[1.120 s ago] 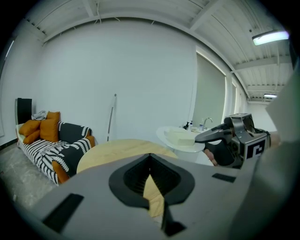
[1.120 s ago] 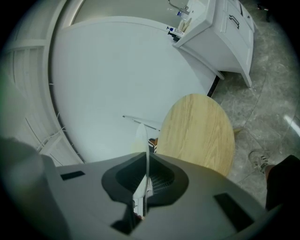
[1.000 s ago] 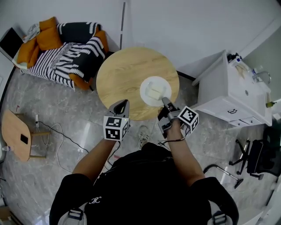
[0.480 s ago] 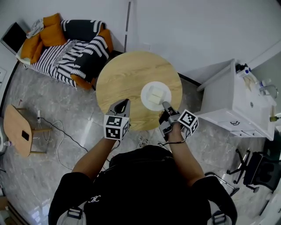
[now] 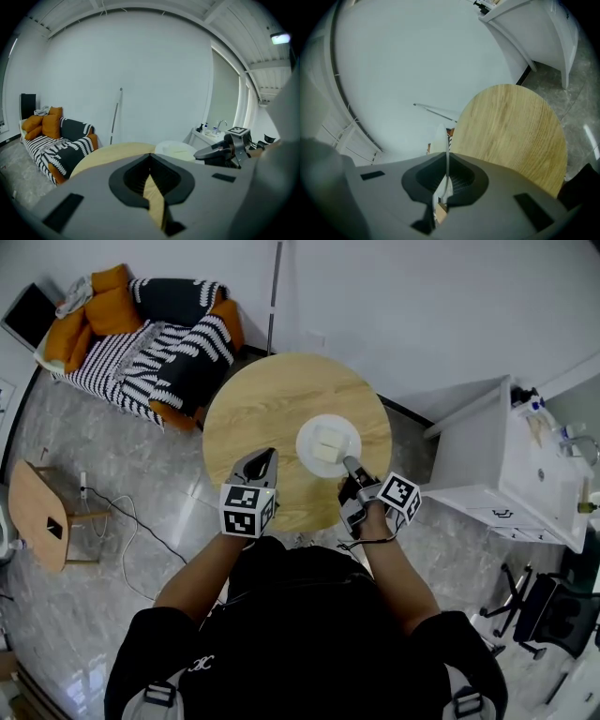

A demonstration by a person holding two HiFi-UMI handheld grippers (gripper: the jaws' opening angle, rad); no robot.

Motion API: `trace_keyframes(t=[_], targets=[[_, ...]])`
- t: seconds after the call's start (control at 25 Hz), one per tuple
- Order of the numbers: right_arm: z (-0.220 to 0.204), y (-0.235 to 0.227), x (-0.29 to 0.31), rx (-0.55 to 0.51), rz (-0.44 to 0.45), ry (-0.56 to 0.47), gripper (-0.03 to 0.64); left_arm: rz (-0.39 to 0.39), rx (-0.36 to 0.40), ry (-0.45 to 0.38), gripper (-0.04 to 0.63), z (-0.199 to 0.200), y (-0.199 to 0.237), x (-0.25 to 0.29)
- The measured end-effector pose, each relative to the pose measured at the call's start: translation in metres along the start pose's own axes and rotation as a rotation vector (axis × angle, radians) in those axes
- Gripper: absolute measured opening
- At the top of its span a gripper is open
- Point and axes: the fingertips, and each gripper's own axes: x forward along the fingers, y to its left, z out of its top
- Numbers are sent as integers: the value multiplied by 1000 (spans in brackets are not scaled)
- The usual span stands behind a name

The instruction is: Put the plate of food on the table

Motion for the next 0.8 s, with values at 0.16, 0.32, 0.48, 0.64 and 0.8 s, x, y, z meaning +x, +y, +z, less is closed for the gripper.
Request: trace_keyframes(t=[0.16, 0.32, 0.48, 0.64, 0.8], targets=[[-6, -1, 3, 3, -7, 14, 15, -10, 6, -3, 6, 4, 3, 0], [-12, 5, 16, 31, 53, 6, 15, -37, 16, 8, 6, 8, 19, 2], [-15, 3, 18, 39, 86, -22, 15, -59, 22, 19, 6, 9, 26, 0], [-18, -9, 24, 15, 74, -13, 15, -76, 2, 34, 6, 7, 30, -2], [-18, -36, 30, 40, 23, -15, 15, -82, -5, 51, 6, 0, 32, 0]])
